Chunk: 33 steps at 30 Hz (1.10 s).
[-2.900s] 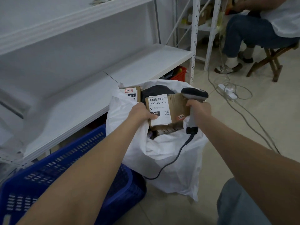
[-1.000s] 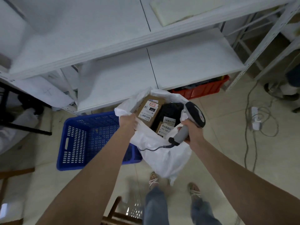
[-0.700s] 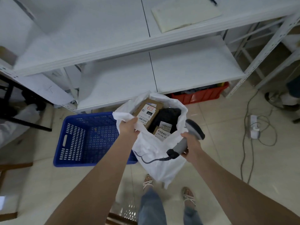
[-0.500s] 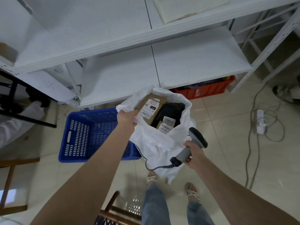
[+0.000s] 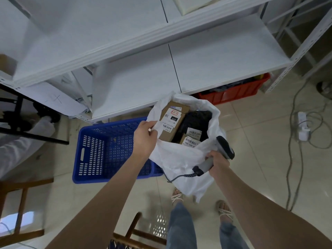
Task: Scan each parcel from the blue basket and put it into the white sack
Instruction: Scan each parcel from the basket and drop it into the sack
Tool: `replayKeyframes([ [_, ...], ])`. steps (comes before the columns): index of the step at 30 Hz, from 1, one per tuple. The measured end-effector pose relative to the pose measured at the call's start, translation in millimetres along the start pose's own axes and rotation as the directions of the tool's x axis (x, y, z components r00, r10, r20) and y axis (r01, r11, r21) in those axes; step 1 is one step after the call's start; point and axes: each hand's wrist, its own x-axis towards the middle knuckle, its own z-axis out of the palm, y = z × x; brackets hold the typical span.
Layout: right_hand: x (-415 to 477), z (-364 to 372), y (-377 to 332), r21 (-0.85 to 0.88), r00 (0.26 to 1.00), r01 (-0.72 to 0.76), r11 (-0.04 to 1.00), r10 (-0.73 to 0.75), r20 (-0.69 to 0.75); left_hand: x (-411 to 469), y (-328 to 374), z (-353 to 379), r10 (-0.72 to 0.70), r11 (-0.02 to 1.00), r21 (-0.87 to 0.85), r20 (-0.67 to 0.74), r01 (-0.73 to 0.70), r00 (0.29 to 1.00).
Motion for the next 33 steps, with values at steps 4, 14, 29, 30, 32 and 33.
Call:
replayKeyframes([
  [4, 12, -2, -1, 0.007, 0.999, -0.036, 0.999, 0.036, 0.011, -6, -4, -1, -0.02, 0.963, -0.262, 0.153, 0.06, 0.988],
  [14, -48, 20, -38, -0.04, 0.892, 0.411, 0.911, -0.393, 0.224, -4, -5, 1, -0.369, 0.75, -0.493, 0.239, 0.44, 0.898],
  [29, -108, 61, -47, -0.273, 0.808, 0.453, 0.849, -0.262, 0.528, -12, 3, -20, -0.243, 0.649, -0.567, 0.478, 0.508, 0.844],
  [30, -110, 64, -44, -0.27, 0.807, 0.448, 0.852, -0.255, 0.533, -13, 2, -18, -0.208, 0.676, -0.543, 0.507, 0.498, 0.836],
  [32, -106, 72, -36, -0.277, 0.816, 0.423, 0.863, -0.23, 0.53, -16, 3, -15, -0.138, 0.738, -0.487, 0.569, 0.467, 0.811],
  [33, -104, 76, -33, -0.296, 0.837, 0.396, 0.869, -0.21, 0.505, -16, 3, -15, -0.109, 0.766, -0.452, 0.611, 0.458, 0.784],
])
